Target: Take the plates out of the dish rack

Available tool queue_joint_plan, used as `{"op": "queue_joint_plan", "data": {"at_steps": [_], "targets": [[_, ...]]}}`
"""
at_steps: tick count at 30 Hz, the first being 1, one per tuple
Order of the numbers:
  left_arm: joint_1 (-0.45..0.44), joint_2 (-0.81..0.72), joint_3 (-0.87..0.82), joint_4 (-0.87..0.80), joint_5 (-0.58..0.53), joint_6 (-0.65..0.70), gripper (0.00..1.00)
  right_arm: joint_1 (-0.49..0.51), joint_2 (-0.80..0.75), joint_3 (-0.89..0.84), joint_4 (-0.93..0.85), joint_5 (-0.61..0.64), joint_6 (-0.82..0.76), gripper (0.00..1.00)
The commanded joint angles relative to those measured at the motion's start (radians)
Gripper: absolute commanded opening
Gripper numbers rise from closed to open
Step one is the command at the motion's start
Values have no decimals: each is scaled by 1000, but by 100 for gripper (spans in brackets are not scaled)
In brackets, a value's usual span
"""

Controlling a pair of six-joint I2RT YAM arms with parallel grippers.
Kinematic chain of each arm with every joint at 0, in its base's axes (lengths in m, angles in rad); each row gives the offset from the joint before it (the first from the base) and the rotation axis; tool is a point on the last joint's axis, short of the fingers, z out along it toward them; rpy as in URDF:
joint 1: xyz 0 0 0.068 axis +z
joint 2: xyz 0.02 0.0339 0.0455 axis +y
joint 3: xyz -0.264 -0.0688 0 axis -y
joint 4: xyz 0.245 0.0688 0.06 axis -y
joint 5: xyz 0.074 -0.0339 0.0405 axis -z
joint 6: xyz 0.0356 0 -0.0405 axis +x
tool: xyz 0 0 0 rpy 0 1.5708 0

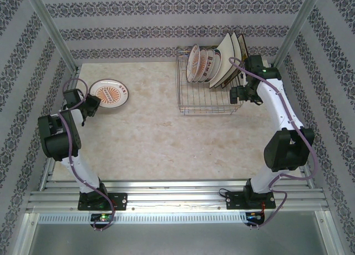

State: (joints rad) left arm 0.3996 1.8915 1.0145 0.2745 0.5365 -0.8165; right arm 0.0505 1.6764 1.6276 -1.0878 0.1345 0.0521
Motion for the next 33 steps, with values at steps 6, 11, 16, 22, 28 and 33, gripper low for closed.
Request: {"op": "queue_joint_plan", "data": {"at_steps": [6,11,16,22,28,33], "targets": [[25,46,67,34,-15,14,0,13,-16,6,-3,15,-12,98],[40,106,125,15,-4,12,0,14,-24,-9,5,18,-9,98],[47,165,185,-5,-8,13,0,14,-28,-27,12,14,-3,98],[47,241,289,-57,-9,23,0,17,-37,-32,12,22,0,98],[47,267,338,-115,-9,45,5,23,-70,-61,18,29,11,98],[47,254,333,-163,-21,76,18,22,-87,-71,18,31,12,98]]}}
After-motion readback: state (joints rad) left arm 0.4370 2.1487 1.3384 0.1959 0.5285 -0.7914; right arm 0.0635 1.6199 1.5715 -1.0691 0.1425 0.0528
